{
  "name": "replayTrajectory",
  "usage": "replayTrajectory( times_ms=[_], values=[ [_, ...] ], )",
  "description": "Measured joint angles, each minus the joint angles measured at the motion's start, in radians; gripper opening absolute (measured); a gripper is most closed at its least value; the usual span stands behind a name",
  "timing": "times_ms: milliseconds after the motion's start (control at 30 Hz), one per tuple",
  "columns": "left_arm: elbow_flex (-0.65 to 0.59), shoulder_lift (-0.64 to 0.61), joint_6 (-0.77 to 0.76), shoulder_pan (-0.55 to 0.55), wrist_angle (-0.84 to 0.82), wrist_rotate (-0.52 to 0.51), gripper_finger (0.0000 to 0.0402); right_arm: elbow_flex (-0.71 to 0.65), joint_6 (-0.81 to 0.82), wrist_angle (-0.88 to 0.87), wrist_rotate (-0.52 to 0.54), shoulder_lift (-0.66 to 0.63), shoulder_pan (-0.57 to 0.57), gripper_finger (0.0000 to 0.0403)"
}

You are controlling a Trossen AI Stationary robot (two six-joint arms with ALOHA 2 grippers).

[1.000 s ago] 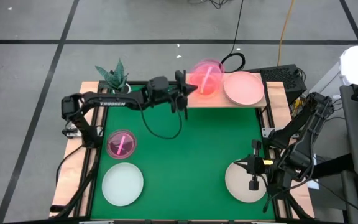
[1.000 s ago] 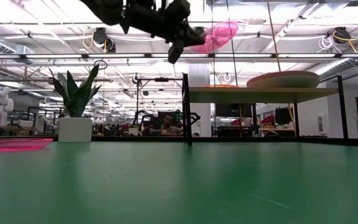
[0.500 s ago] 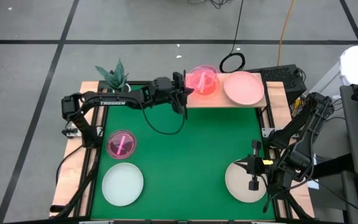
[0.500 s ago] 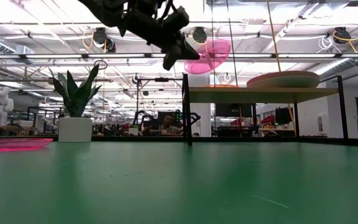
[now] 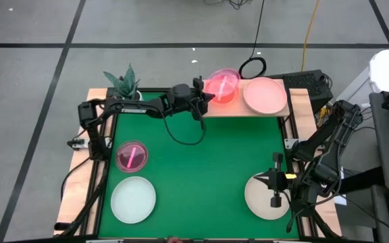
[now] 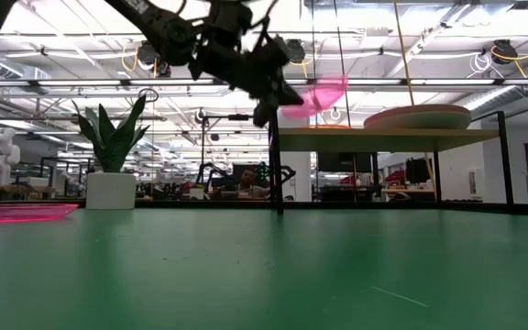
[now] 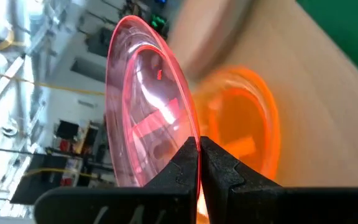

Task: Place and stack plates onto a shelf
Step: Stack the right small pink plate on top of the small orange plate on the shelf

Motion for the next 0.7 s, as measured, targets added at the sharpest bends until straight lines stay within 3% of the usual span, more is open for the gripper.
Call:
replayTrajectory(
  times_ms=[467, 700],
  values=[
    [0.000, 0.013, -0.061, 0.017, -0.030, 0.016, 0.0011, 0.000, -0.036, 0.018, 0.000, 0.000, 0.000, 0.0000],
    [0.001, 0.013, -0.079, 0.018, -0.038, 0.015, 0.0045, 0.000, -0.036, 0.030, 0.000, 0.000, 0.000, 0.0000]
  ],
)
